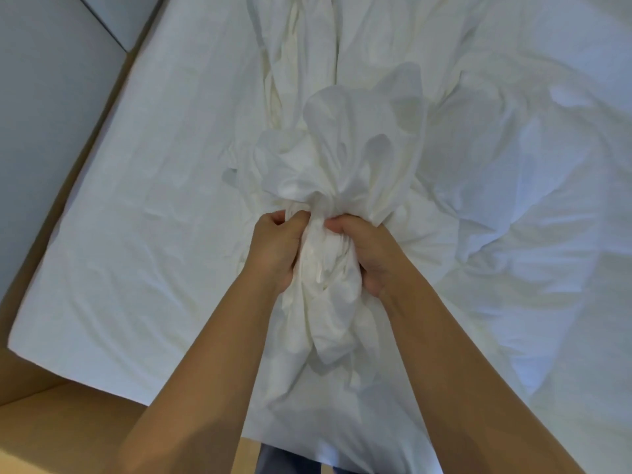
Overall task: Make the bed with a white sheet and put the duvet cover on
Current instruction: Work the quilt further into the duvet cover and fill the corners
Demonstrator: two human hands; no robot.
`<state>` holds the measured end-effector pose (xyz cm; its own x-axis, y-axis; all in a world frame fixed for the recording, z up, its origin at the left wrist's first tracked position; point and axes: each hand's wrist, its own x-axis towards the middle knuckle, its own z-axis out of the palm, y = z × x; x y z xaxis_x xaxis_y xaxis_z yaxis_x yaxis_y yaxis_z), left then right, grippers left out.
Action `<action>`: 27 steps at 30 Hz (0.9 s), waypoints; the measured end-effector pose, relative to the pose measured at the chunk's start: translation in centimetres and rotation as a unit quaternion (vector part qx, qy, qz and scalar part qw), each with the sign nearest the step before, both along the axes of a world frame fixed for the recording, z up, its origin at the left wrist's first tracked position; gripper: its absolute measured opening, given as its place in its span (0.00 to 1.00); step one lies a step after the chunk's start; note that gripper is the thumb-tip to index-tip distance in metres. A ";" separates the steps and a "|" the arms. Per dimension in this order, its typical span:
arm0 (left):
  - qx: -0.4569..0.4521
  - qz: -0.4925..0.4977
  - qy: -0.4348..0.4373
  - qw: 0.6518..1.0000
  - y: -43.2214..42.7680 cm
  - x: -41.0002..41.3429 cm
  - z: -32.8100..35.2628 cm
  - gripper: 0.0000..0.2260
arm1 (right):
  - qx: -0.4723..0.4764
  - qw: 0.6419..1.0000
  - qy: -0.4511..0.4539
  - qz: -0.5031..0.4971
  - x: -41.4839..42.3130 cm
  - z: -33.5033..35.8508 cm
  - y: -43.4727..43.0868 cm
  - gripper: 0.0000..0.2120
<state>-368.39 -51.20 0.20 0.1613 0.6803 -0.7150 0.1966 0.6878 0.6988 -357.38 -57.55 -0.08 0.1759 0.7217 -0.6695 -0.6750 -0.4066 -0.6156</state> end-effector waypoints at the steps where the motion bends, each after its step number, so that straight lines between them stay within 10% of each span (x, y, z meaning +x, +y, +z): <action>1: -0.008 -0.023 0.009 1.000 0.0 0.1 0.2 0.10 | 0.000 1.000 0.007 -0.006 0.0 -0.1 -0.1 0.10; 15: -0.039 -0.283 0.070 0.956 2.3 -0.4 1.5 0.17 | 0.012 0.997 0.014 -0.081 -0.2 1.3 -1.9 0.11; 27: 0.103 -0.013 -0.052 0.993 -0.4 -0.6 6.0 0.05 | -0.011 0.981 -0.102 -0.167 0.1 6.1 -2.3 0.05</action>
<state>-368.95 -51.63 6.18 0.2466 0.8045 -0.5403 0.1318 0.5245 0.8411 -357.27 -59.88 5.98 0.5313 0.5870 -0.6109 -0.6366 -0.1992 -0.7450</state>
